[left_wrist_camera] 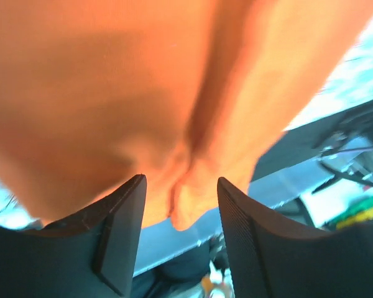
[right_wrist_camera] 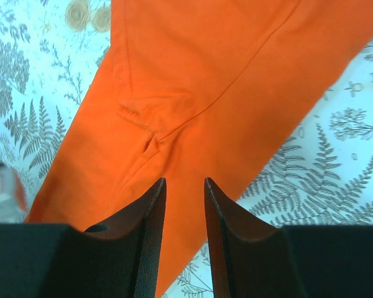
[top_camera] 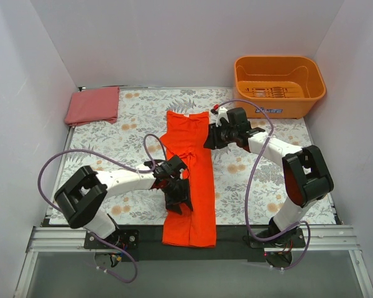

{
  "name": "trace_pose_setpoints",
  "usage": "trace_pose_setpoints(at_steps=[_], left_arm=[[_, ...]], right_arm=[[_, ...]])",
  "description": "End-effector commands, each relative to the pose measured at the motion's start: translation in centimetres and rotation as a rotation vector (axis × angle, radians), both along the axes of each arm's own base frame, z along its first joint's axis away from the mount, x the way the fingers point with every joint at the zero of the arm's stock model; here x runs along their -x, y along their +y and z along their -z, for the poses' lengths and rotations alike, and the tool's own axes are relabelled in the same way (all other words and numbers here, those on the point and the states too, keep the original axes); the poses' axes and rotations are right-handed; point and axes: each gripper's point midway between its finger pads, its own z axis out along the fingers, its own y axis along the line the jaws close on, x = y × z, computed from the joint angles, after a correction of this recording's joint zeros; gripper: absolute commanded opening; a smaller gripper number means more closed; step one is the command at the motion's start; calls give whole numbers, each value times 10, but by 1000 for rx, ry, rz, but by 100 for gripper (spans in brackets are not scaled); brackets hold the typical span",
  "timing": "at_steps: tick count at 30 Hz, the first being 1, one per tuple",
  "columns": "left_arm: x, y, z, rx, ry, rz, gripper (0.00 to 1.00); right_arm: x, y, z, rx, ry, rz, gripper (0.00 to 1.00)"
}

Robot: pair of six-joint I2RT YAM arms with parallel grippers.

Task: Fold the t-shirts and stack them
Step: Fold the tshirt

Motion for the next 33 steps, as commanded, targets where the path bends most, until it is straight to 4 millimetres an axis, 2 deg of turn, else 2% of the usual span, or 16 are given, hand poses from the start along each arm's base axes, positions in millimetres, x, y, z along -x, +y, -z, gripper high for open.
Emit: trace_pose_setpoints(at_steps=[1,5,6,8,9,10,13,14,15,18,20,21,22,24,25,33], left_arm=[[-46,7,-45,21,-169,-120,51],[-101,45,-65,5,-293,-266,52],[-126,66,-65,-15,-319,-346,52],[-154,84,-68,-31,-371,-378,52],[-179,102,-68,-51,-402,-444,51],[-191,109,-60,-72,-403,-453,50],[-241,129,-59,-85,-459,-509,45],[-252,133,-43,-109,-425,-514,43],[-274,141,-49,-100,-453,-541,40],[-310,144,-35,-100,-450,-564,35],[-324,143,-30,-104,-464,-557,34],[-329,141,-16,-113,-441,-547,34],[-340,139,-20,-105,-458,-541,34],[-347,138,-5,-118,-440,-520,34],[-353,136,-6,-112,-449,-519,34],[-354,127,22,-85,-414,-479,36]], right_arm=[[2,12,-23,14,-83,-66,38],[9,26,-28,24,-114,-115,38],[10,30,-30,32,-136,-134,38],[15,42,-28,65,-165,-164,38],[15,47,-30,85,-196,-186,38],[21,56,-26,101,-201,-207,38],[21,71,-29,150,-271,-246,38],[21,74,-24,169,-279,-251,38],[20,78,-24,177,-288,-260,38],[17,93,-19,205,-313,-286,38],[14,100,-15,219,-325,-294,37],[13,102,-14,223,-327,-297,37],[12,104,-12,227,-328,-302,37],[9,109,-8,234,-329,-310,37],[10,111,-3,238,-323,-317,37],[11,118,8,241,-305,-338,37]])
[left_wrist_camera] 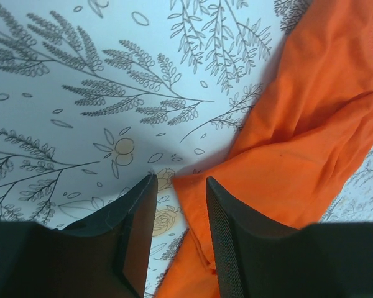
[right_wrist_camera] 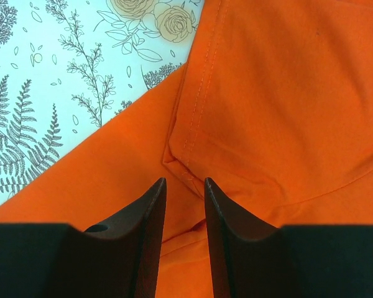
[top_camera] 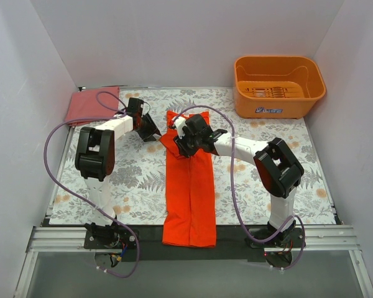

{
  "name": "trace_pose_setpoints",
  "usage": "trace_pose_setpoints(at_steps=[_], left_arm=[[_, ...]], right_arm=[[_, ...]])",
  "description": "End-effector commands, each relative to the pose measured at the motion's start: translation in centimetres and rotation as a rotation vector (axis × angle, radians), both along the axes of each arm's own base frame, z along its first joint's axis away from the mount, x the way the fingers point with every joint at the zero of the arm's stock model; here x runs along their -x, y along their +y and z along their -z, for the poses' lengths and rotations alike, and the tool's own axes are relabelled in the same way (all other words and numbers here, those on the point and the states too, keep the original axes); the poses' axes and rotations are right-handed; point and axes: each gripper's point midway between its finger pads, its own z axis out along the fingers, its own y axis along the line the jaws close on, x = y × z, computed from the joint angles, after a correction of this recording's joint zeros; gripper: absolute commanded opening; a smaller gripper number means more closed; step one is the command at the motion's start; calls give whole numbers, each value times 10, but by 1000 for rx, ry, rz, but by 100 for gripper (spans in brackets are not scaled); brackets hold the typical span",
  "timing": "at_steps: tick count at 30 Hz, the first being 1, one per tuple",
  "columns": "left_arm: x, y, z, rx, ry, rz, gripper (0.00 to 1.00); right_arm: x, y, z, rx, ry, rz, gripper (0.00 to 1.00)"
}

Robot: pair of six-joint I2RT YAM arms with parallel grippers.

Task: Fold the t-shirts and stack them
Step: Fold the tshirt

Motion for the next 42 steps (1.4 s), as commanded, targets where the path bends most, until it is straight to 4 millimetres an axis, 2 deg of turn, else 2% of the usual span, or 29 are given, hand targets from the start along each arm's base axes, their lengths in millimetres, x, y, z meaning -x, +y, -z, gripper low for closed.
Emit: trace_pose_setpoints(at_steps=[1,8,10,16,23,34,36,38,42], left_arm=[[0,-4,15,-9,6,39,37],[17,-10,32,-32,48,66,37],[21,-9,35,-34,61,58,34],[15,-3,29,-72,31,46,10],[10,1,19,-100,3,53,0],[1,3,6,-121,-25,62,0],[-2,3,4,-126,-26,59,0],[-1,5,4,-139,-17,60,0],[-5,7,-3,-165,-19,58,0]], right_arm=[[-9,15,-16,-31,-49,-21,37],[-13,21,-15,-22,-65,-25,37],[-12,24,-11,-17,-62,-31,38],[-12,31,-1,16,-81,-44,38],[-9,31,17,68,-77,-50,39],[-4,27,41,143,-75,-51,37],[-5,25,42,151,-76,-45,32],[-4,26,41,143,-71,-44,20],[-2,31,25,103,-71,-47,17]])
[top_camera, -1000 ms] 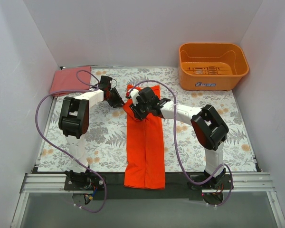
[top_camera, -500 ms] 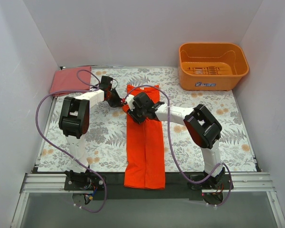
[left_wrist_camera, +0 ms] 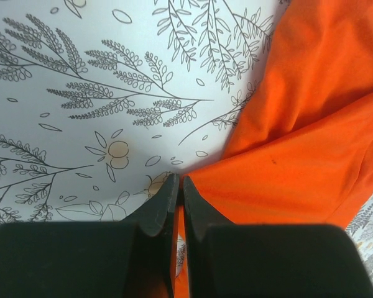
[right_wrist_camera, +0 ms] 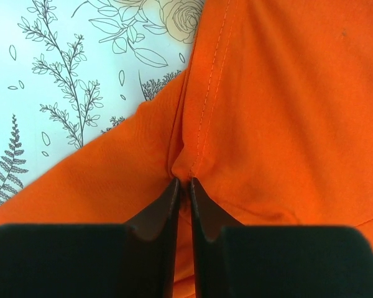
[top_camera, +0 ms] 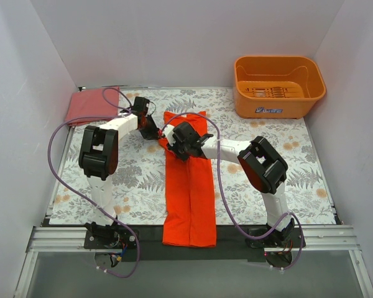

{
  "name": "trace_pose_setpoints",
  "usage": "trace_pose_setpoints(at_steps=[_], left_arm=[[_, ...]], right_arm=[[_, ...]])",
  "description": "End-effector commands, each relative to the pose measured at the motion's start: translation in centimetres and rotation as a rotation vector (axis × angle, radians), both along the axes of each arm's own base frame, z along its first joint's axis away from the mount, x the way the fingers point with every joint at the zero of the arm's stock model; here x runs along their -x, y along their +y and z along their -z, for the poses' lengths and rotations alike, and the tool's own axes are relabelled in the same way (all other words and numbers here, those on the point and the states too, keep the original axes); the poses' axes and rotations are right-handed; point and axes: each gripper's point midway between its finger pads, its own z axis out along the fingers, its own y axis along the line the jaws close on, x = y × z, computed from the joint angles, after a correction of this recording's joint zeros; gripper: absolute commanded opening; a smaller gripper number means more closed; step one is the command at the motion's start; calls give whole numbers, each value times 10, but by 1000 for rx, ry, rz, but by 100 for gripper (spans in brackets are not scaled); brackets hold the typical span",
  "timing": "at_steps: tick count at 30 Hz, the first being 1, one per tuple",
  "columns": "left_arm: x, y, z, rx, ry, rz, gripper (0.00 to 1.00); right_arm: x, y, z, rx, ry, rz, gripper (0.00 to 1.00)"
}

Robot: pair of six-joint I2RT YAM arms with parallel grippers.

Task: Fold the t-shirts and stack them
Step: Fold the tshirt

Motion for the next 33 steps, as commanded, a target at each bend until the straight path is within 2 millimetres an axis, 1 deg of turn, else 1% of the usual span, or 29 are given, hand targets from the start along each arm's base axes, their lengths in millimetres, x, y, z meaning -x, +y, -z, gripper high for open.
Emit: trace_pose_setpoints(at_steps=[1,3,4,6,12,17,18,20,22,23,24,25,30,32,33], left_arm=[[-8,10,-13,-68,-21,-5,0],[-10,10,-16,-79,-27,-5,0],[-14,9,-22,-80,-41,-6,0],[-17,8,-26,-85,-48,-4,0],[-26,-3,-34,-92,-64,22,0],[-32,-10,-40,-103,-77,32,0],[-35,-11,-44,-103,-86,30,0],[-36,-13,-43,-108,-80,35,0],[-39,-14,-46,-108,-87,36,0],[-40,-11,-46,-140,-88,25,0],[-41,-11,-46,-143,-89,25,0],[-44,-13,-49,-142,-98,28,0],[-46,-17,-50,-152,-92,30,0],[-48,-17,-52,-161,-94,25,0],[-47,-18,-52,-163,-92,25,0]], right_arm=[[0,10,-20,-42,-7,-3,15],[0,11,-27,-56,-8,1,15],[1,11,-29,-62,-7,1,15],[0,11,-33,-72,-6,10,16],[-3,9,-36,-86,1,37,19],[-4,8,-40,-100,11,56,19],[-6,6,-42,-105,11,64,19],[-6,5,-44,-115,20,76,19],[-7,3,-46,-127,28,89,19],[-7,3,-47,-133,33,91,19],[-9,1,-48,-139,40,102,19],[-9,1,-49,-146,46,104,18],[-11,-6,-47,-169,89,130,17],[-10,-5,-48,-188,107,120,16],[-11,-7,-49,-202,126,136,13]])
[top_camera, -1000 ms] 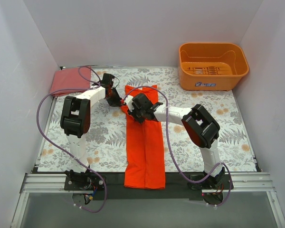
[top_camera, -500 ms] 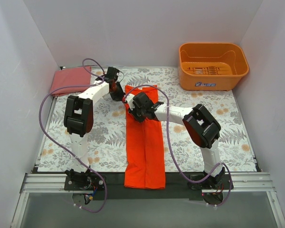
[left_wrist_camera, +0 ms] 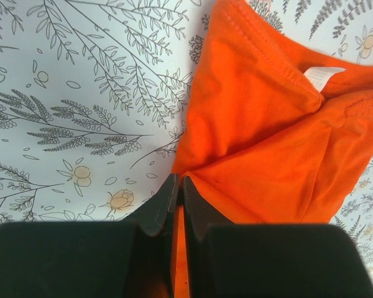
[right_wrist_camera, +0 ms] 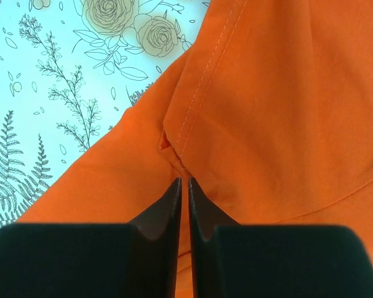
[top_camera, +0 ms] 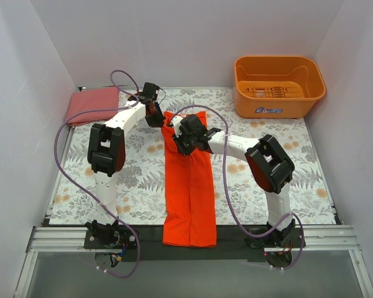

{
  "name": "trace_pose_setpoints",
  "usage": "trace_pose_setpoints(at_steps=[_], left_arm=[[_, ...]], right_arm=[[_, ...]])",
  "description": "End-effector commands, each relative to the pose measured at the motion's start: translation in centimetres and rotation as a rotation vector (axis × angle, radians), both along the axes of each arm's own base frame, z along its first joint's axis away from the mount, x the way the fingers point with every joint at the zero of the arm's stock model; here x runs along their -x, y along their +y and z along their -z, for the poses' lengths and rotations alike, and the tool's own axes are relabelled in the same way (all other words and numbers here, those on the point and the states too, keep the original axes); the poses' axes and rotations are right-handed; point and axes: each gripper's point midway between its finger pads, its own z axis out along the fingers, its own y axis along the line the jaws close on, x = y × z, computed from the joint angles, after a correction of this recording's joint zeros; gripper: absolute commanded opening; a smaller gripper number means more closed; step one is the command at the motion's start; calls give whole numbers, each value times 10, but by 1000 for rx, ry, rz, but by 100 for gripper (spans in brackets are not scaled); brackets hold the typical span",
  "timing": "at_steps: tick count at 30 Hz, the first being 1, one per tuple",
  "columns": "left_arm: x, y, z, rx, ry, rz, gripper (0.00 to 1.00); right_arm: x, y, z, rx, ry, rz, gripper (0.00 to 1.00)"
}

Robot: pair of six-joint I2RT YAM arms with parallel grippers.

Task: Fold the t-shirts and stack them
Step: Fold the tshirt

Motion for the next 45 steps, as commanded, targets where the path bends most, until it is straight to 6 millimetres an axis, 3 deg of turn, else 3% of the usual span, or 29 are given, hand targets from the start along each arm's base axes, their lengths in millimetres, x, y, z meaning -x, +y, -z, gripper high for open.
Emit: trace_pose_setpoints(at_steps=[1,3,7,11,20,33,41,45], left_arm=[[-11,1,-17,-29,-44,-12,0],[-12,-1,-19,-28,-45,-10,0],[-12,-4,-17,-28,-42,-5,0],[-12,-2,-9,-47,-31,-3,0],[-12,-1,-4,-52,-28,4,0],[-9,0,-1,-56,-19,2,0],[-9,-1,1,-50,-18,4,0],[-7,-1,2,-53,-12,9,0]], right_arm=[[2,3,-26,-97,35,3,12],[0,1,-26,-122,61,12,2],[1,1,-28,-147,74,4,1],[-2,4,-31,-165,59,10,16],[-10,16,-27,-128,-28,5,29],[-14,42,-7,-62,-88,-39,29],[-16,37,18,-12,-74,-24,28],[-17,33,17,-1,-83,-12,27]])
